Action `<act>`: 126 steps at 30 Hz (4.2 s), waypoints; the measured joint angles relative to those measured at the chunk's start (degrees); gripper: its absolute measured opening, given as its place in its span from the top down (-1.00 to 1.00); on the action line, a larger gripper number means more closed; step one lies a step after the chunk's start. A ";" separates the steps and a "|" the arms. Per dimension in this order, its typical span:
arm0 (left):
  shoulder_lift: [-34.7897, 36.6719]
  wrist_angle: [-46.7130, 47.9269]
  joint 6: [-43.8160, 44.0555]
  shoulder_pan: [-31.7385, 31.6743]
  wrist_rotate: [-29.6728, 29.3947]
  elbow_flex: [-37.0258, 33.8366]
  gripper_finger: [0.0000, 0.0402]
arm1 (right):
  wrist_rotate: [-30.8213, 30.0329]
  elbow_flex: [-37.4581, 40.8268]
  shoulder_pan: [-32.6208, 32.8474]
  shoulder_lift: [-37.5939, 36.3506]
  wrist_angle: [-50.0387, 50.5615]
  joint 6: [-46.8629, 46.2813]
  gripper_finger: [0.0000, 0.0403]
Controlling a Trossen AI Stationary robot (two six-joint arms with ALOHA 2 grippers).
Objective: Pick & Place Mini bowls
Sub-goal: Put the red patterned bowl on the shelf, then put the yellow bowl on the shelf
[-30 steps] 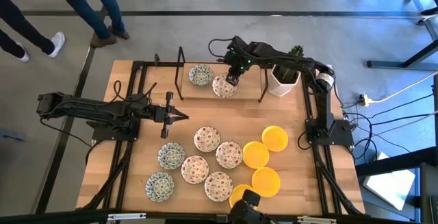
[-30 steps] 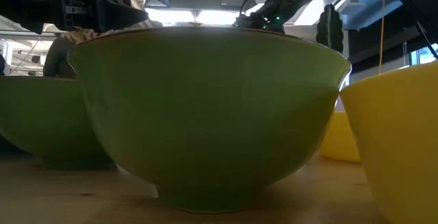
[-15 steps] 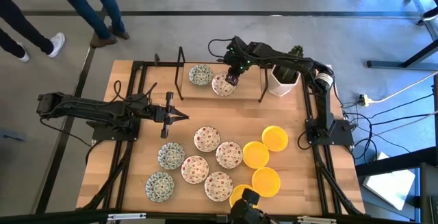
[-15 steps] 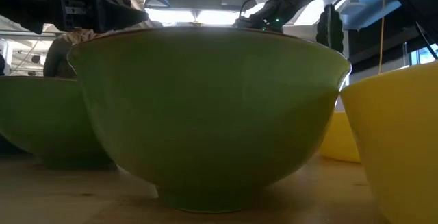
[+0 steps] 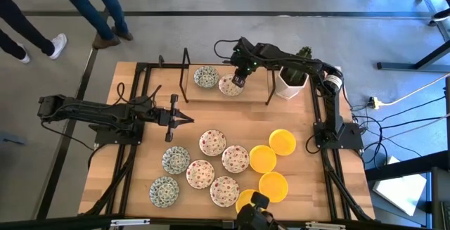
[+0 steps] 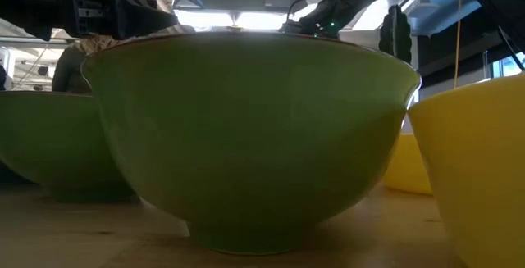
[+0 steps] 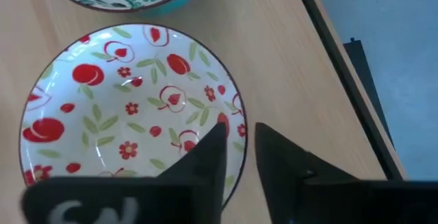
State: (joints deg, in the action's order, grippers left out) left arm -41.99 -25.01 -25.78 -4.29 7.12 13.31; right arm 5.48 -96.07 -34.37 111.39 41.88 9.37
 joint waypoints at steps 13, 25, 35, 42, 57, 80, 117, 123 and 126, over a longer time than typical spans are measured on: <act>0.01 -0.01 0.00 0.02 0.01 -0.01 0.96 | -1.48 -8.42 0.00 -0.35 4.25 1.64 0.22; 0.00 1.68 -0.06 0.02 0.00 -0.01 0.95 | 6.44 -28.13 5.68 -2.55 28.37 4.42 0.31; 0.02 1.70 -0.02 0.02 0.01 -0.01 0.97 | 7.21 -28.15 18.34 -20.03 21.56 8.08 0.95; -0.01 1.70 -0.03 0.00 0.01 -0.01 0.97 | -0.29 -23.07 30.35 -33.01 18.58 7.25 0.95; 13.22 7.85 6.43 -0.64 -2.11 -0.81 0.98 | -10.43 25.31 38.53 -64.81 -8.33 1.81 0.98; 28.23 4.58 8.18 -19.89 -0.87 -5.17 0.98 | 0.17 65.01 38.53 -70.93 -48.35 4.03 0.98; 23.84 4.02 8.52 -22.45 1.28 -5.17 0.98 | -19.49 61.75 39.76 -69.31 -18.32 -9.40 0.92; 23.84 4.04 8.52 -22.45 1.28 -5.17 0.98 | -21.08 54.68 39.76 -65.24 -1.86 -20.72 0.91; 23.84 4.04 8.52 -22.45 1.28 -5.17 0.98 | -18.07 53.53 39.76 -62.84 2.64 -21.13 0.85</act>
State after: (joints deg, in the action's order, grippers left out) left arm -18.15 -20.97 -17.26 -26.74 8.40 8.14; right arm -12.60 -42.54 5.39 48.55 44.52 -11.76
